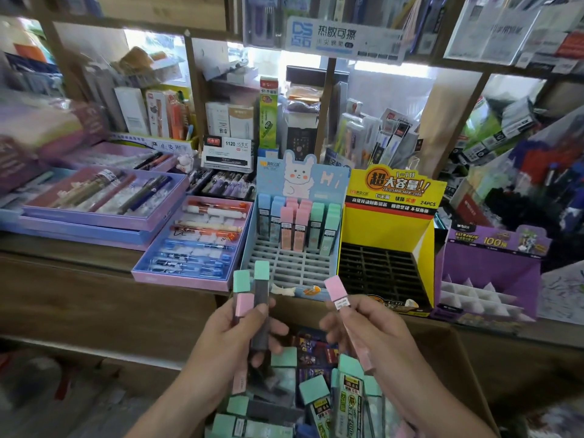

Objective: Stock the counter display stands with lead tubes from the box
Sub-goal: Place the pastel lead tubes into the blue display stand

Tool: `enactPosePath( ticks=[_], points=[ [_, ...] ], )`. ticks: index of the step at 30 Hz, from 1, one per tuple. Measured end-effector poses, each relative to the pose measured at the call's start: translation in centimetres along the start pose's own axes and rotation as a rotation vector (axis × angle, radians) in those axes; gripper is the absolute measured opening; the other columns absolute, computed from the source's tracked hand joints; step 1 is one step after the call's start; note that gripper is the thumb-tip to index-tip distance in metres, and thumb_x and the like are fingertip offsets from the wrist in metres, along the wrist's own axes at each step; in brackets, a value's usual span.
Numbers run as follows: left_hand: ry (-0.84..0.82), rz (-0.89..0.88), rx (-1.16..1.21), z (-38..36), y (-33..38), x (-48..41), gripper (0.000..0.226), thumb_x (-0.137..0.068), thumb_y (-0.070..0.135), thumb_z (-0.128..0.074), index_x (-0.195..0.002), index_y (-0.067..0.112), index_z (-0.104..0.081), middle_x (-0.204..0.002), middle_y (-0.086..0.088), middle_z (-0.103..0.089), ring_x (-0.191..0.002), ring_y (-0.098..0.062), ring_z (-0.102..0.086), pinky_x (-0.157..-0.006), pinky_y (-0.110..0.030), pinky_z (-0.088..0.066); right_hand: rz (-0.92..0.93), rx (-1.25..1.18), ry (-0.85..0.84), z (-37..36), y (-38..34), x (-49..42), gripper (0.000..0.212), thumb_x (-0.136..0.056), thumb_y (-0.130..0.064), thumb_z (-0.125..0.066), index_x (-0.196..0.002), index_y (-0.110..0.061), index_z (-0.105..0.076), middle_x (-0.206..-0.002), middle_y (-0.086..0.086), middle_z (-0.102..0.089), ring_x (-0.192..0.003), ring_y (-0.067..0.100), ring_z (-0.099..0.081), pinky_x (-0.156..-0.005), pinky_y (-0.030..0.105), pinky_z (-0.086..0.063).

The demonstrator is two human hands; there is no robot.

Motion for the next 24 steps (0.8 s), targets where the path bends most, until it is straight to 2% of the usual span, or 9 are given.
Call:
enactPosePath(
  ticks=[3, 4, 7, 10, 12, 15, 18, 24],
  points=[
    [0.031, 0.007, 0.034, 0.5, -0.5, -0.3, 0.022, -0.102, 0.018, -0.056, -0.119, 0.006, -0.063, -0.092, -0.027, -0.075, -0.062, -0.026, -0.067, -0.040, -0.025, -0.039, 0.062, 0.134, 0.041, -0.3, -1.6, -0.9, 0.030, -0.092, -0.054, -0.068, -0.106, -0.029, -0.078, -0.080, 0.010, -0.068, -0.071, 0.023, -0.056, -0.073, 0.024, -0.047],
    [0.034, 0.003, 0.041, 0.6, -0.5, -0.4, 0.022, -0.102, 0.019, -0.056, -0.119, 0.007, -0.063, -0.093, -0.026, -0.075, -0.062, -0.026, -0.068, -0.040, -0.024, -0.039, 0.087, 0.148, 0.052, -0.3, -2.1, -1.2, 0.029, -0.090, -0.054, -0.070, -0.106, -0.033, -0.079, -0.084, 0.008, -0.071, -0.075, 0.021, -0.061, -0.076, 0.026, -0.048],
    [0.038, 0.003, 0.055, 0.8, -0.5, -0.6, 0.022, -0.100, 0.019, -0.059, -0.118, 0.008, -0.065, -0.095, -0.021, -0.076, -0.062, -0.023, -0.068, -0.039, -0.024, -0.038, 0.195, 0.216, 0.083, -0.7, -4.1, -2.2, 0.011, -0.090, -0.035, -0.075, -0.099, -0.038, -0.080, -0.095, -0.004, -0.079, -0.090, 0.012, -0.073, -0.080, 0.027, -0.058],
    [0.041, 0.016, 0.072, 0.9, -0.6, -0.6, 0.023, -0.098, 0.020, -0.061, -0.116, 0.008, -0.068, -0.090, -0.017, -0.074, -0.062, -0.021, -0.067, -0.039, -0.022, -0.038, 0.308, 0.296, 0.148, -0.6, -5.8, -3.5, 0.016, -0.088, -0.016, -0.079, -0.091, -0.032, -0.080, -0.086, -0.004, -0.078, -0.080, 0.011, -0.073, -0.074, 0.021, -0.059],
    [0.052, 0.029, 0.103, 1.2, -0.8, -0.7, 0.022, -0.099, 0.021, -0.062, -0.114, 0.007, -0.070, -0.088, -0.017, -0.073, -0.060, -0.020, -0.067, -0.037, -0.021, -0.038, 0.352, 0.319, 0.185, -0.7, -6.9, -4.7, 0.013, -0.086, -0.013, -0.082, -0.086, -0.025, -0.077, -0.081, -0.001, -0.076, -0.073, 0.013, -0.072, -0.067, 0.023, -0.060],
    [0.060, 0.039, 0.121, 1.5, -1.0, -0.8, 0.021, -0.099, 0.023, -0.062, -0.112, 0.008, -0.071, -0.088, -0.018, -0.073, -0.059, -0.021, -0.066, -0.035, -0.021, -0.036, 0.390, 0.332, 0.184, -1.3, -8.2, -6.7, 0.007, -0.089, -0.012, -0.078, -0.092, -0.018, -0.077, -0.081, -0.001, -0.077, -0.072, 0.015, -0.074, -0.063, 0.023, -0.060],
    [0.055, 0.043, 0.114, 1.5, -1.1, -0.8, 0.020, -0.099, 0.027, -0.063, -0.109, 0.012, -0.072, -0.089, -0.017, -0.074, -0.060, -0.021, -0.065, -0.036, -0.022, -0.036, 0.400, 0.359, 0.170, -1.9, -8.9, -8.8, 0.016, -0.093, -0.008, -0.074, -0.096, -0.024, -0.077, -0.083, -0.006, -0.079, -0.075, 0.011, -0.075, -0.066, 0.021, -0.060],
    [0.066, 0.051, 0.121, 1.4, -0.9, -0.8, 0.021, -0.099, 0.023, -0.062, -0.110, 0.007, -0.070, -0.085, -0.017, -0.073, -0.057, -0.021, -0.064, -0.036, -0.020, -0.034, 0.378, 0.451, 0.180, -2.3, -8.7, -11.5, 0.022, -0.095, -0.004, -0.071, -0.096, -0.025, -0.076, -0.082, -0.003, -0.078, -0.074, 0.013, -0.075, -0.068, 0.024, -0.062]
  ],
)
Point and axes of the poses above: each hand's wrist, its own x-axis away from the middle knuckle, its own z-axis out of the back of the hand, y = z × x, the point moved 7 cm from there along -x, towards the middle knuckle
